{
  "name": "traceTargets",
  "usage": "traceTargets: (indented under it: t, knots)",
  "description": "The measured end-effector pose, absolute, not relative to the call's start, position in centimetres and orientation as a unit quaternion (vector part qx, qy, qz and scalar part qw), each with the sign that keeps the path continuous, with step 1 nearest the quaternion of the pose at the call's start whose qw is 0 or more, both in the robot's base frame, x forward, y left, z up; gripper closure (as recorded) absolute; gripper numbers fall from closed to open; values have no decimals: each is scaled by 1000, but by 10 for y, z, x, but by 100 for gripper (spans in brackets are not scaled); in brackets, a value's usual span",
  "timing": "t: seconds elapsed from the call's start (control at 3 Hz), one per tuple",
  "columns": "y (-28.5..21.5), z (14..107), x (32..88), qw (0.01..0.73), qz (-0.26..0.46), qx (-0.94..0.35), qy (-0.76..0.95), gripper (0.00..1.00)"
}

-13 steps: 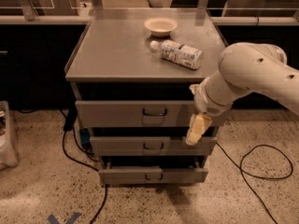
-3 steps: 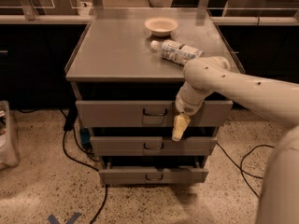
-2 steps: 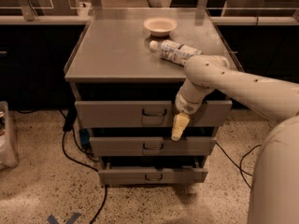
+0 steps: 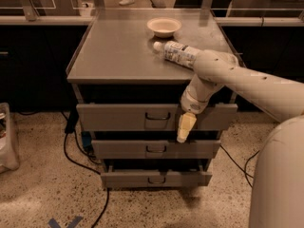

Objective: Open top drawer

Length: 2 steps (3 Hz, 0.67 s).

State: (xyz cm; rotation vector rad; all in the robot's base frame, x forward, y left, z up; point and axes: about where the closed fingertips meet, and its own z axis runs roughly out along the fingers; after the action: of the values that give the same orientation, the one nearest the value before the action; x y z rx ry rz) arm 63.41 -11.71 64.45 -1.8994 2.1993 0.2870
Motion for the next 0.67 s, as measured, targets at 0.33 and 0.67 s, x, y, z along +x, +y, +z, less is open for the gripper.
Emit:
traceTargets:
  t: [0.33,0.67]
  knots:
    - [-126,666,622,96,173,-638,744,0]
    - [-135,688,596,73,234,-629,738,0]
